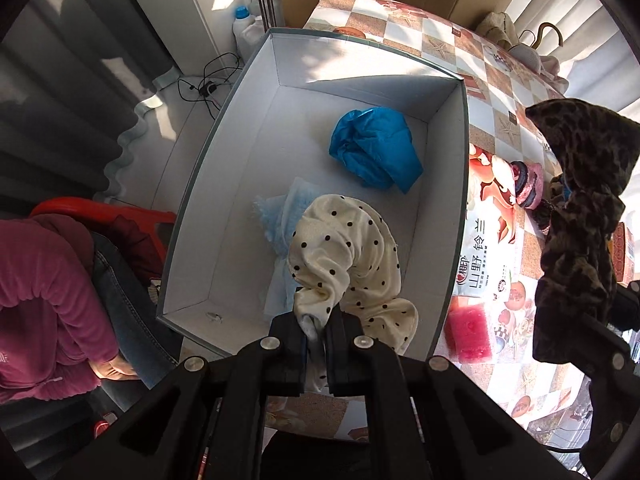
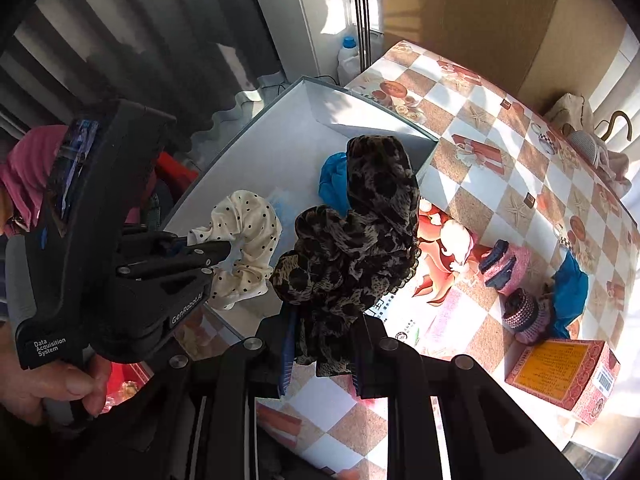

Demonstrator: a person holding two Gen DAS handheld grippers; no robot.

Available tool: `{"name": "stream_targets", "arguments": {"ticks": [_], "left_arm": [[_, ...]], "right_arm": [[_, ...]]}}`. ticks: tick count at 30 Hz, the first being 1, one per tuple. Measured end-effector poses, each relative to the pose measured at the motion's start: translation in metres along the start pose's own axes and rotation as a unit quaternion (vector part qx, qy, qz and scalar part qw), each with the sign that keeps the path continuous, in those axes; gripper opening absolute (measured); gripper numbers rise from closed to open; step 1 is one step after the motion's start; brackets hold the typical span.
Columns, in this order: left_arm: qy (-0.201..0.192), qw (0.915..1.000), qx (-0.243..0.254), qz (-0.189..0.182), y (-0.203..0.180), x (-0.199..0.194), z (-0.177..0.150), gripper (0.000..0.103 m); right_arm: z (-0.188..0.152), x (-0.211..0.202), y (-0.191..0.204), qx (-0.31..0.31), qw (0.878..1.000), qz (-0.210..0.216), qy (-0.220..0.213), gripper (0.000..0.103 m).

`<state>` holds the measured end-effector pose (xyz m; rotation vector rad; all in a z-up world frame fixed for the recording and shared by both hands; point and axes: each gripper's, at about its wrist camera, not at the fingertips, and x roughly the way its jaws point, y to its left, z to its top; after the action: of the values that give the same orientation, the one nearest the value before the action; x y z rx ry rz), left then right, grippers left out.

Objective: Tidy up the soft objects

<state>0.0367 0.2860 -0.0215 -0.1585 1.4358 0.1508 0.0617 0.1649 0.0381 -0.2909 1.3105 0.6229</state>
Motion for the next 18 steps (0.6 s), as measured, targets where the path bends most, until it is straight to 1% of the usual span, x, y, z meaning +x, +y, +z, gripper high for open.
{"name": "stream_targets", "arguments": {"ticks": [7, 18], "left_arm": [[0.005, 1.0000, -0.006, 0.002, 0.009, 0.005, -0.001, 0.008], [0.010, 0.9999, -0.009, 0.002, 0.019, 0.011, -0.001, 0.008]], "right_arm": [[0.006, 0.005, 0.009, -0.013, 1.000, 0.000, 0.006, 0.023], [0.015, 0.015, 0.012, -0.014, 1.000, -0.004, 0.015, 0.023]]}}
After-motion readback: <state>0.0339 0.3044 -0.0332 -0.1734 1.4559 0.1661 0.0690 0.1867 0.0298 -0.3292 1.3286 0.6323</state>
